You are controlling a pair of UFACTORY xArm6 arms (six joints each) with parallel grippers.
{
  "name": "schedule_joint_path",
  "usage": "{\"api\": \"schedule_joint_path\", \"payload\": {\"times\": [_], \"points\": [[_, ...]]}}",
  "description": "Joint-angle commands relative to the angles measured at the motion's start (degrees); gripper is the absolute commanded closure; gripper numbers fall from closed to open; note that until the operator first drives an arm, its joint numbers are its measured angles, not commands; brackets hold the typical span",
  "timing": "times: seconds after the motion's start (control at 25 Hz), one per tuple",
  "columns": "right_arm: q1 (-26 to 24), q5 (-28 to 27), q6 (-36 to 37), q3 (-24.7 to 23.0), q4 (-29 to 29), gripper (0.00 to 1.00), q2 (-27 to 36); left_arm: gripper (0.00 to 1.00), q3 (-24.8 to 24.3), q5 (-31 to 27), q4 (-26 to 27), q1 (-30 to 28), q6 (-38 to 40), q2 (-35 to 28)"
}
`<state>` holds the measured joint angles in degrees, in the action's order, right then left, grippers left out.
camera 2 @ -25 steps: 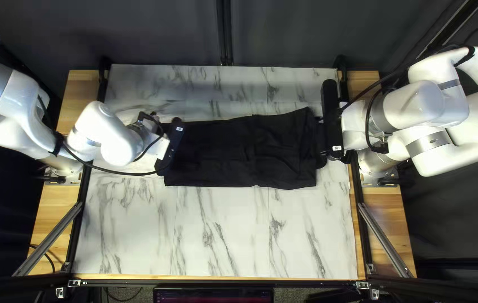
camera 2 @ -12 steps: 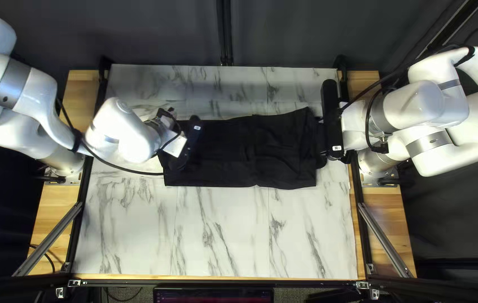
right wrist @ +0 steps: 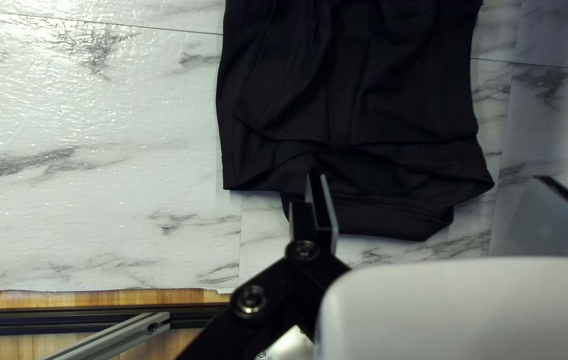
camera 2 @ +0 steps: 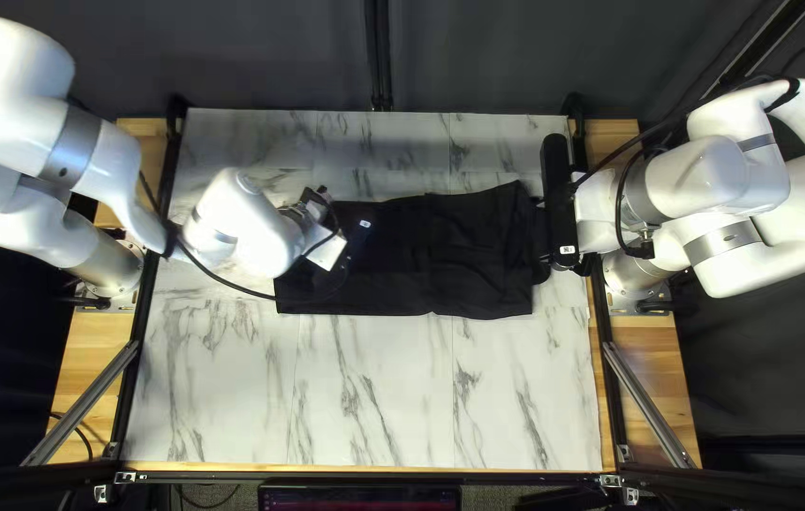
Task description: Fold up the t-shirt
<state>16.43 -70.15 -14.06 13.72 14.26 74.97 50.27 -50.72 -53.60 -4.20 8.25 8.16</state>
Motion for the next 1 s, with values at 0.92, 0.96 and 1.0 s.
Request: {"api": "schedule_joint_path", "payload": {"times": [0.92, 0.96, 1.0], "points": [[0.00, 0.00, 0.00, 0.00, 0.00, 0.00, 0.00, 0.00, -6.38, -0.19, 3.92, -3.08, -4.77, -7.85], [0.00, 0.00, 0.00, 0.00, 0.00, 0.00, 0.00, 0.00, -8.73, 0.63, 3.41, -3.34, -5.64, -10.23], [0.00, 0.00, 0.00, 0.00, 0.00, 0.00, 0.00, 0.00, -9.90, 1.33, 2.97, -3.34, -6.21, -11.35]]}}
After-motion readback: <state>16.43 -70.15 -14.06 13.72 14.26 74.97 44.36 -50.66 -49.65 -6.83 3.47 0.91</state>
